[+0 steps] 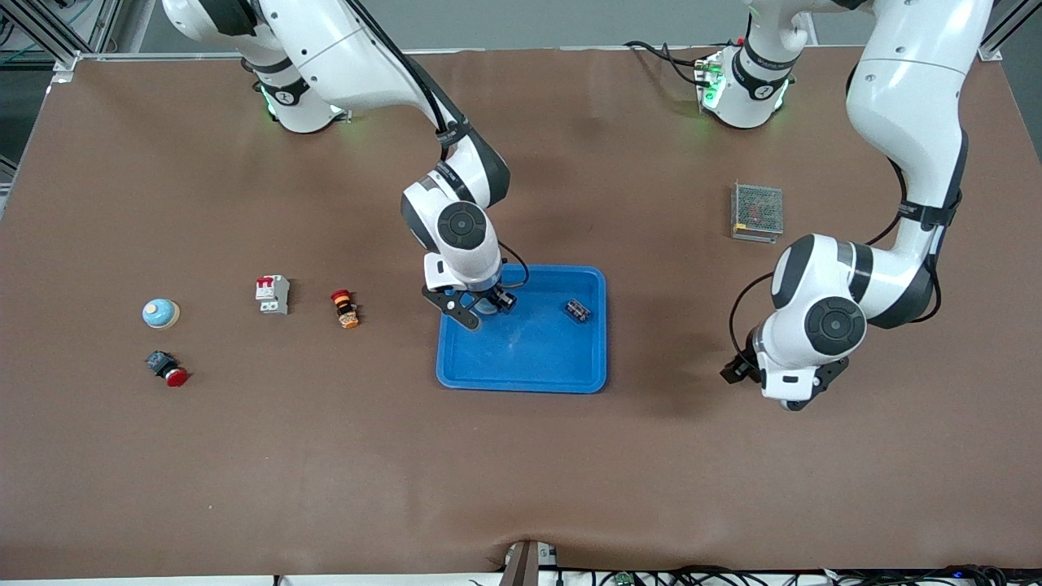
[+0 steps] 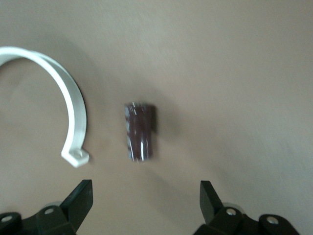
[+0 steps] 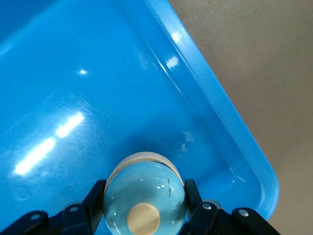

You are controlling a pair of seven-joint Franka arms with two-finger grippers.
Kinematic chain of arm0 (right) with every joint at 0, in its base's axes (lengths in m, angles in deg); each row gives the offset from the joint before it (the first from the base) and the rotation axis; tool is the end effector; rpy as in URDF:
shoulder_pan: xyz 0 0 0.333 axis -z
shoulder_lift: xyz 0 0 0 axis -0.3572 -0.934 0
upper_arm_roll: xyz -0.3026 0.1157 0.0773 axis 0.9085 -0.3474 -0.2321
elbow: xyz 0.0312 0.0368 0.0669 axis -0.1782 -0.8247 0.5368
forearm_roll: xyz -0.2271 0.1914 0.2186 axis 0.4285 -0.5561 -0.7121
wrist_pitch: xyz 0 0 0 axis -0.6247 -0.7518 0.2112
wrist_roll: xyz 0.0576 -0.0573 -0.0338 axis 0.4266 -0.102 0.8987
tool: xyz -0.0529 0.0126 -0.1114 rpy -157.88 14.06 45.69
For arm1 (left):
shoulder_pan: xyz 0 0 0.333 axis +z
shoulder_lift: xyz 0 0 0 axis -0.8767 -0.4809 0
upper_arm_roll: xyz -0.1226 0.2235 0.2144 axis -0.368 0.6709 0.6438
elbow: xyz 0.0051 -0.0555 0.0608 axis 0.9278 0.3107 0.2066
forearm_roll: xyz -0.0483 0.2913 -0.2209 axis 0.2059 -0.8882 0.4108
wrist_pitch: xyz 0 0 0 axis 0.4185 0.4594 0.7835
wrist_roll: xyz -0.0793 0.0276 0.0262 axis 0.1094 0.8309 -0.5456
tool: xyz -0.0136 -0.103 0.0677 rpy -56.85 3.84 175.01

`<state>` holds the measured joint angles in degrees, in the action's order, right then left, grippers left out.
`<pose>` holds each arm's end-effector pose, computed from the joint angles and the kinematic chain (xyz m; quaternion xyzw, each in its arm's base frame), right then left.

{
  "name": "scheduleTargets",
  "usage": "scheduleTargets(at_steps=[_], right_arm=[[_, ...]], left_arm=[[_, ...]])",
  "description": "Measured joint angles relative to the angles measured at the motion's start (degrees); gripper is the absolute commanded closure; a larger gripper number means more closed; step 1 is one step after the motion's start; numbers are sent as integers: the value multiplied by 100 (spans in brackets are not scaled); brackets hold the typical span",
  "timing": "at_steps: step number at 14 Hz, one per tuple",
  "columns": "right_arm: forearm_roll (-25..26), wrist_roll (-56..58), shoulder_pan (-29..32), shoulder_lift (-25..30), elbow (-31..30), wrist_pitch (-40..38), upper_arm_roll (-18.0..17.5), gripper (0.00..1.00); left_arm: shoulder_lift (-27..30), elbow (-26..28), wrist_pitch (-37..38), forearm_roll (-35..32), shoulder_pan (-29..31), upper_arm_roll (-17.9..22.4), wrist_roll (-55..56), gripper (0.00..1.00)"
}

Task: Place electrolytic capacitor and blue bell in tray
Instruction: 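Lower the bell into the tray with the right gripper while the left reaches a capacitor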

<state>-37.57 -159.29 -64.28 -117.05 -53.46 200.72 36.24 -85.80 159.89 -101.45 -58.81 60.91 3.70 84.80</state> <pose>0.5083 0.4442 0.2088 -0.9494 0.3136 0.0193 0.0007 0.6523 -0.1115 0.2594 -0.9327 -0.3538 0.0350 0.0601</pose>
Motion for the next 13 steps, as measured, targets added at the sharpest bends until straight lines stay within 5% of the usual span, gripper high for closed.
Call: scheduleTargets(at_steps=[6,7,8,13], right_arm=[[64,-64,-37,-126,-1,108,44,100],[65,-108,-38,-129,0,120,46,31],[66,-186,-38,-129,0,134,50,0],[76,-318,-38,-136,21,171,75,0]], left_arm=[[-325,5,-472,-14,279,1,8,28],[-353,9,-485,-14,279,1,38,28],[-376,17,-510,-14,281,1,89,29],[-514,37,-664,-14,296,2,172,47]])
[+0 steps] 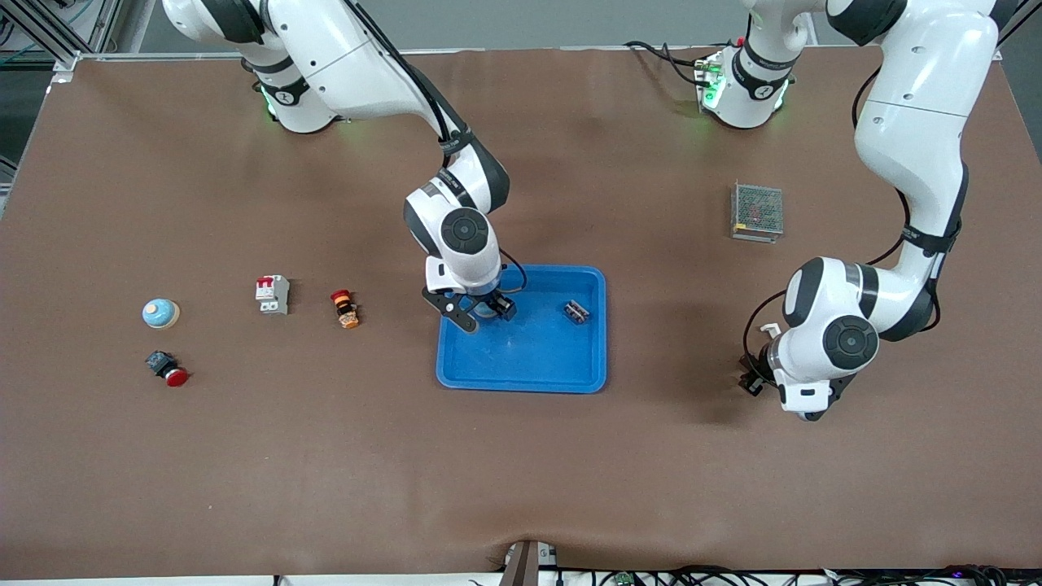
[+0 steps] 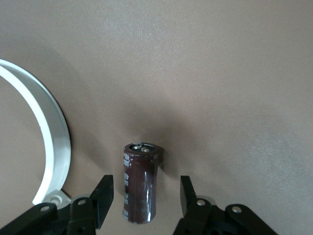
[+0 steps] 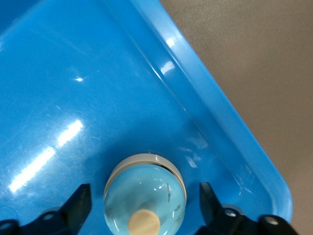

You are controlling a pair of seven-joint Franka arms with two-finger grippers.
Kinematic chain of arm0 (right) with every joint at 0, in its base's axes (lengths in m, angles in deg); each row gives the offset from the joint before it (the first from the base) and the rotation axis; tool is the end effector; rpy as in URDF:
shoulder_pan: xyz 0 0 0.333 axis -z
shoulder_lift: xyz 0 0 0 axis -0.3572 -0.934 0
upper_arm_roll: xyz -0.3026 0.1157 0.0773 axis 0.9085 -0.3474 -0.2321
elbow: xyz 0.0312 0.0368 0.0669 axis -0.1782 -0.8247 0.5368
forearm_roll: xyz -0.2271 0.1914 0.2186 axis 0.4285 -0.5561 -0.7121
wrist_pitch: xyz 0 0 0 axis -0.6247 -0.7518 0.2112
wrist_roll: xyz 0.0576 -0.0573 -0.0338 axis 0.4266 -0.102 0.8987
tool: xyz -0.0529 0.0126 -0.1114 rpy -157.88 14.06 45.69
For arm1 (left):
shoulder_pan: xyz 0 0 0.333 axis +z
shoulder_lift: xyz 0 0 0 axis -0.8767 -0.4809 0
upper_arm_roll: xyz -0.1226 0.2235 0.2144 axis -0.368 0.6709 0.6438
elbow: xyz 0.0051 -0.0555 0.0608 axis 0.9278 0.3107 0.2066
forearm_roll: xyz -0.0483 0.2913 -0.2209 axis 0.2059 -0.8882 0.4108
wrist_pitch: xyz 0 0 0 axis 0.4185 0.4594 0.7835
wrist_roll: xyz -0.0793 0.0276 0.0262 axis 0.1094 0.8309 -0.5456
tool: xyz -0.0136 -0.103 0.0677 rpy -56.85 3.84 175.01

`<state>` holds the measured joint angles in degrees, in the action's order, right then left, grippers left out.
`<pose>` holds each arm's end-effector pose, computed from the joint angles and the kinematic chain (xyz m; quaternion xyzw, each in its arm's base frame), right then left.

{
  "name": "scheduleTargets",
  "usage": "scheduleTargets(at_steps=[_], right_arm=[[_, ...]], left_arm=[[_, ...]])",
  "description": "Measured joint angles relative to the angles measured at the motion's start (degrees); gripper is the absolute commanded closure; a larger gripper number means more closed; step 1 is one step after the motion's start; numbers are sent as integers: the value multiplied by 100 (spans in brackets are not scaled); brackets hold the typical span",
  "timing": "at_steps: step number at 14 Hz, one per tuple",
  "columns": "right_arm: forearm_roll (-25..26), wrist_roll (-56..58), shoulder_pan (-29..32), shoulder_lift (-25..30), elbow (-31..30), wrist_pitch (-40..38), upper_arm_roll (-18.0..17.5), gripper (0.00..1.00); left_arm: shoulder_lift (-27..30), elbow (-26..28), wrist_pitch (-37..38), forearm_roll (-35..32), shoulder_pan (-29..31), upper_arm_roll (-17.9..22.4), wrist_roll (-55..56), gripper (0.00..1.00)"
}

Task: Place electrolytic capacitor and blue bell in tray
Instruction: 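Lower the bell into the tray with the right gripper while the left reaches a capacitor, then grasp the second capacitor with the left gripper while the right gripper reaches a bell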

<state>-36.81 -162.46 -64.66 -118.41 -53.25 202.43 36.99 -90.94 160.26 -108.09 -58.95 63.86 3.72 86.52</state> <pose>0.5123 0.4425 0.1971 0.9414 -0.3371 -0.0079 0.0006 0.6611 -0.0824 0.2065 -0.9199 -0.3884 0.0342 0.0421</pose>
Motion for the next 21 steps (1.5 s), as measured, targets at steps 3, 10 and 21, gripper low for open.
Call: scheduleTargets(at_steps=[3,10,21], right_arm=[[17,163,1,1,182,-395,35,0],[32,1378,347,104,1253,-2136,123,0],[799,6712,2306,746,1280,-2770,230,0]], left_arm=[[-26,11,-2,0,1,0,1,79],[18,-4,67,0,-23,-78,305,100],[368,-594,664,367,-1222,-237,2693,100]])
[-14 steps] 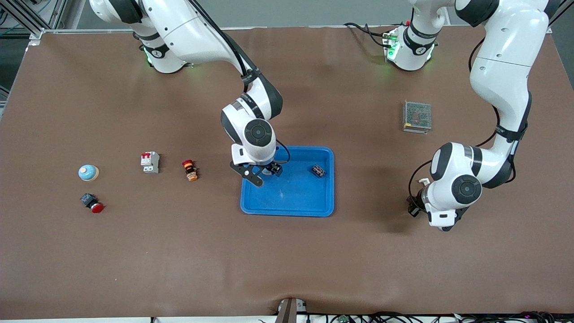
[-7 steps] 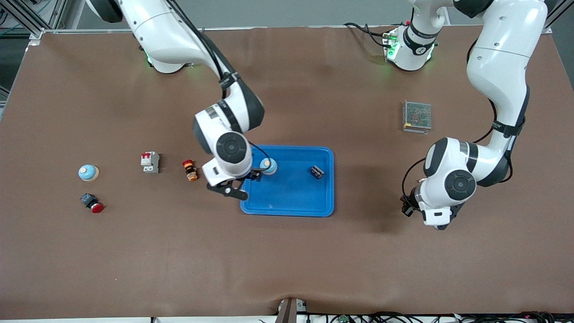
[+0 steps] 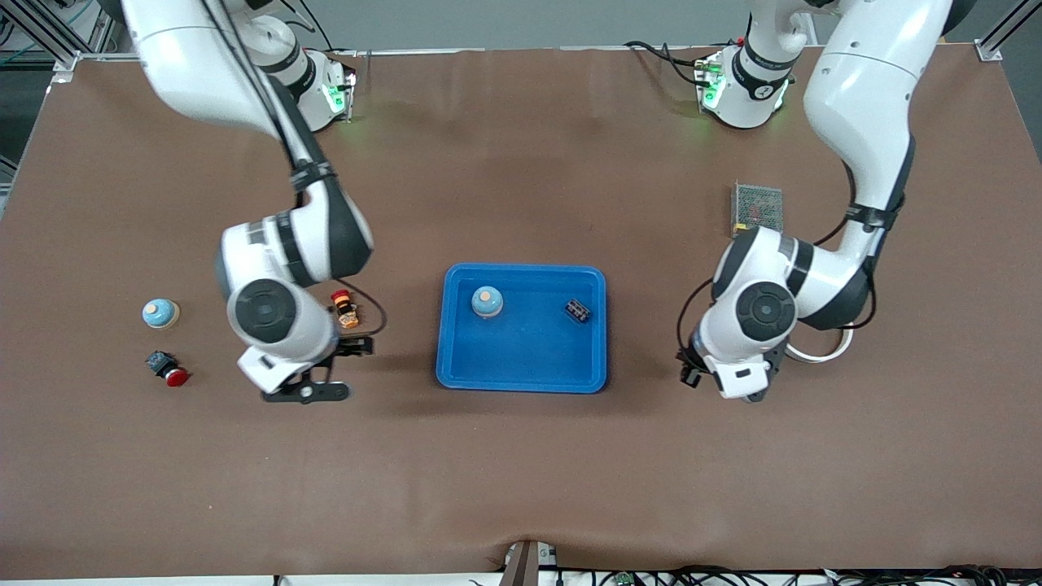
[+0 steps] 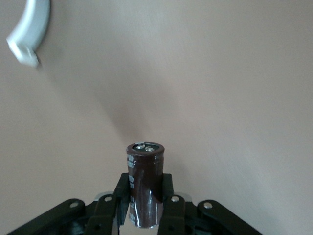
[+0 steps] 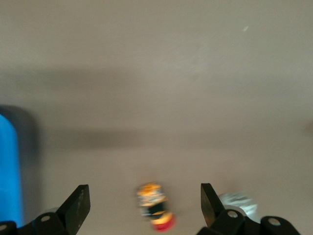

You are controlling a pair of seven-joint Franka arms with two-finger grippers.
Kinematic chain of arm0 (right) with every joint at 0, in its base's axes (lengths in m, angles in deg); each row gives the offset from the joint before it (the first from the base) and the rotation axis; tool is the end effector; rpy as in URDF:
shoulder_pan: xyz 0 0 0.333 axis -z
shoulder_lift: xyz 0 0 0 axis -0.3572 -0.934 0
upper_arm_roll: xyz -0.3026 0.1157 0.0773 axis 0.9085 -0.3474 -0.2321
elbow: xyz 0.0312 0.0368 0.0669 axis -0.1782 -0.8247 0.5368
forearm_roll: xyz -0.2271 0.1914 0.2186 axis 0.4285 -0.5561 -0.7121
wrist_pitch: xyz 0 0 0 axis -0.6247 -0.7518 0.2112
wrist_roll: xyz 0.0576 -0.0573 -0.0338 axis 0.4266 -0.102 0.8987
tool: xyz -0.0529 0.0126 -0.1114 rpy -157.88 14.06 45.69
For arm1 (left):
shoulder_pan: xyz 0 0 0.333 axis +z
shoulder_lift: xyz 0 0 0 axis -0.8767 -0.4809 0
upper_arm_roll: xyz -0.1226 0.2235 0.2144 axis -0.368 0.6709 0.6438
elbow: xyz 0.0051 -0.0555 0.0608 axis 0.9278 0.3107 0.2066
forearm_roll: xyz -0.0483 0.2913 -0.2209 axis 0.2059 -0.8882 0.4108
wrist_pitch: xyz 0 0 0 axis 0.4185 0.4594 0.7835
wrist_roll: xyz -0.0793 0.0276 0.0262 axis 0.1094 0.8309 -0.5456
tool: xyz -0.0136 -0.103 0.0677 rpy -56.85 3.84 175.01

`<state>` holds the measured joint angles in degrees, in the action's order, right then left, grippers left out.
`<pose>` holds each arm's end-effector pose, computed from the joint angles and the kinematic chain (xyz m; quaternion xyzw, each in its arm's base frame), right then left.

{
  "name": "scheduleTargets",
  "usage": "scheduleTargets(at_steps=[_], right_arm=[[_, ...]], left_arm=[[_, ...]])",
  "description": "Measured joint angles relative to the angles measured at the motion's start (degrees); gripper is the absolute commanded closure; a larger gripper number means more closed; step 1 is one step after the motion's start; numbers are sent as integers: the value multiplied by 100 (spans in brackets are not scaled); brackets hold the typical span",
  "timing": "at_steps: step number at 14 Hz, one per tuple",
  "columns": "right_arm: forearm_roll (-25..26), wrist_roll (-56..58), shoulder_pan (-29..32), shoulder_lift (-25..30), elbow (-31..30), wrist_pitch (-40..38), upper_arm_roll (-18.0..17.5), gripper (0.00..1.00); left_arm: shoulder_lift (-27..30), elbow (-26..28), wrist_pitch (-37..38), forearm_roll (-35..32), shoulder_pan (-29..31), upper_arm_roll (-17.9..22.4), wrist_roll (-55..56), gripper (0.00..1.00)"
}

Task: Place electrolytic capacitor and blue bell in tray
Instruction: 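Grasp the second capacitor with the left gripper while the right gripper reaches a bell, then place the capacitor in the tray with the left gripper while the right grasps the bell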

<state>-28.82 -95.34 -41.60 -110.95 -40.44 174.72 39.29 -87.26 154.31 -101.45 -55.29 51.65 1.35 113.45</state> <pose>0.6596 0.1825 0.3424 0.9942 0.0593 -0.0550 0.0712 0.6424 -0.2448 0.2853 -0.8579 -0.5131 0.0217 0.0161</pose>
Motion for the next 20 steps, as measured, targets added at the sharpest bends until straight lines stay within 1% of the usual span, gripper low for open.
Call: scheduleTargets(at_steps=[1,3,6,9,12,14,16,18,19,20], right_arm=[[1,380,168,55,-69,28,3,0],[65,729,395,211,-405,337,5,0],[267,848,541,554,-1358,1226,7,0],[319,1211,823,953,-2383,2004,14,0],[322,1801,1303,1404,-3317,2684,15,0],[323,2224,1675,1628,-3819,3118,13,0],[323,2689,2064,1730,-4225,3604,11,0],[323,3196,2510,1739,-4531,4017,8,0],[323,3363,2686,1740,-4624,4120,7,0],[324,3531,2848,1740,-4682,4172,5,0]], left_arm=[[-33,-81,0,123,-112,1,144,100],[-118,-243,0,225,-323,-3,481,100],[-302,-493,-9,231,-713,-3,1077,100],[-496,-672,-197,231,-1043,-1,1546,100],[-696,-706,-651,231,-1249,1,1881,100],[-831,-715,-899,231,-1335,2,1986,100],[-964,-719,-1068,232,-1405,3,2023,100],[-1095,-722,-1228,232,-1421,13,2023,96],[-1148,-723,-1281,232,-1421,25,2023,93],[-1198,-723,-1328,232,-1420,37,2023,84]])
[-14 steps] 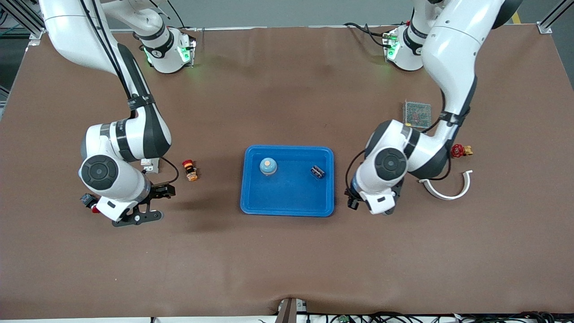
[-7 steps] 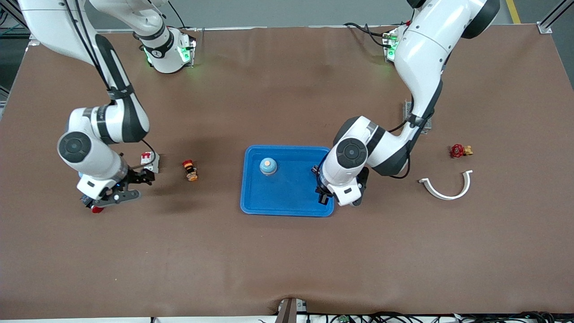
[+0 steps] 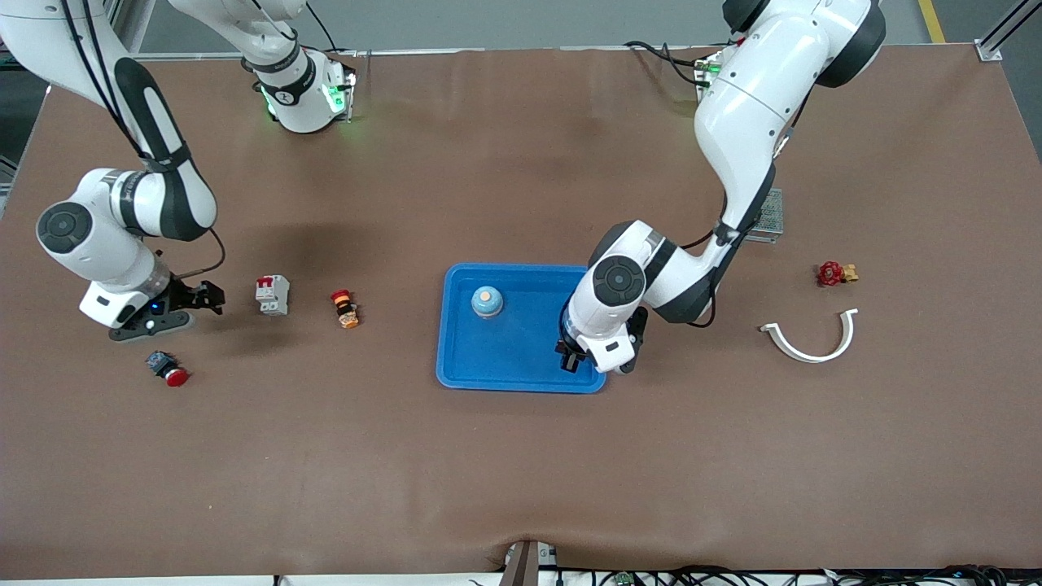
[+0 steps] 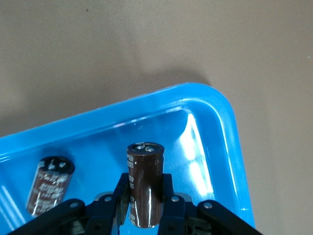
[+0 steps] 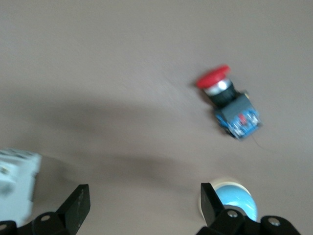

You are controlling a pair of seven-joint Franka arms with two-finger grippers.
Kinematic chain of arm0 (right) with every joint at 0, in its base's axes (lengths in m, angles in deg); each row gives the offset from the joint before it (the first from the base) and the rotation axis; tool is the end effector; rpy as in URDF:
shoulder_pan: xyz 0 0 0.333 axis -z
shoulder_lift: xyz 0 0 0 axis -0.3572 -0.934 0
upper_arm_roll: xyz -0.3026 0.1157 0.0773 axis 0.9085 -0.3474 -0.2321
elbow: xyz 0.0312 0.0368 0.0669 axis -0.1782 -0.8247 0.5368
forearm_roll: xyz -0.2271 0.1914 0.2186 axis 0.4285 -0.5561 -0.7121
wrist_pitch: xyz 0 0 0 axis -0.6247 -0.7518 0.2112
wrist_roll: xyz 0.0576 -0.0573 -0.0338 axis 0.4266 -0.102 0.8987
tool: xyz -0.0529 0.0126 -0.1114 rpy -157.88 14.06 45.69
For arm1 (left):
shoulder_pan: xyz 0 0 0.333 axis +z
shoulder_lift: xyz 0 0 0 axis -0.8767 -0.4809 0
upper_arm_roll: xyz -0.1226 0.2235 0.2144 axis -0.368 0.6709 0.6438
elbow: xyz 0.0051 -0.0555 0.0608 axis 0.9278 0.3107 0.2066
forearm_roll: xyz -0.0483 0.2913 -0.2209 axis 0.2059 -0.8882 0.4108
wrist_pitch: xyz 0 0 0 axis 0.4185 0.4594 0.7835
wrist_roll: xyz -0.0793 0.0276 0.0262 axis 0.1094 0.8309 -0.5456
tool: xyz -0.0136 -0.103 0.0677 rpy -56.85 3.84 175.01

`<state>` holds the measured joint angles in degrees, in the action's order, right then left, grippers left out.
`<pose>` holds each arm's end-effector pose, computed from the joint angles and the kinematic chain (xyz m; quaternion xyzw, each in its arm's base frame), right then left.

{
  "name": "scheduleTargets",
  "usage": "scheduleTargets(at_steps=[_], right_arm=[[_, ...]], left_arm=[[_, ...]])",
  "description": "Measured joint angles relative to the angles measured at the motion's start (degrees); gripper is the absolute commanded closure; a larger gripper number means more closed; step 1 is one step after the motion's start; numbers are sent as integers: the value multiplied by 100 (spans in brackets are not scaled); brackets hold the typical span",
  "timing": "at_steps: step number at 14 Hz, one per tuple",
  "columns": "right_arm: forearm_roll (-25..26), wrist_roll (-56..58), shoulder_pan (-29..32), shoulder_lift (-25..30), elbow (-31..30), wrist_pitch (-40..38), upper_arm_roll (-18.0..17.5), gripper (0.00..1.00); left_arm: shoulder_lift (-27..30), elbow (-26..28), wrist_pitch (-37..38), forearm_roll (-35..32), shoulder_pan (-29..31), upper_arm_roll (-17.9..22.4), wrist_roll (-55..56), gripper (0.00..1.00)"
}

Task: Place electrolytic capacitor and blue bell in tray
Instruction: 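Place the capacitor in the tray with the left gripper while the right grasps the bell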

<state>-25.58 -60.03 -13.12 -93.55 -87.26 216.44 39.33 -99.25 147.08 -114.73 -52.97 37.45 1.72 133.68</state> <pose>0.5282 -0.1262 0.2600 0.9866 0.1523 0.0194 0.0557 0.6039 -0.4149 0.2127 0.8112 0.5809 -0.0288 0.0615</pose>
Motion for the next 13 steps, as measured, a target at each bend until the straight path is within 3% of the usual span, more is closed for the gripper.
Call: scheduleTargets(at_steps=[1,2,3,8,13], right_arm=[[0,178,158,0,-20,10,-2,0],[0,346,307,1,-21,10,-3,0],[0,520,459,2,-21,12,-5,0],[-1,895,902,2,-15,59,-13,0],[-454,1022,948,-79,0,66,-23,0]], left_arm=[[-54,0,-28,0,1,8,0,55],[-100,-2,-48,0,2,10,0,19],[-117,-5,-67,0,2,10,0,0],[-61,-177,-82,-1,43,21,-10,0],[605,-283,399,-4,260,32,-448,0]])
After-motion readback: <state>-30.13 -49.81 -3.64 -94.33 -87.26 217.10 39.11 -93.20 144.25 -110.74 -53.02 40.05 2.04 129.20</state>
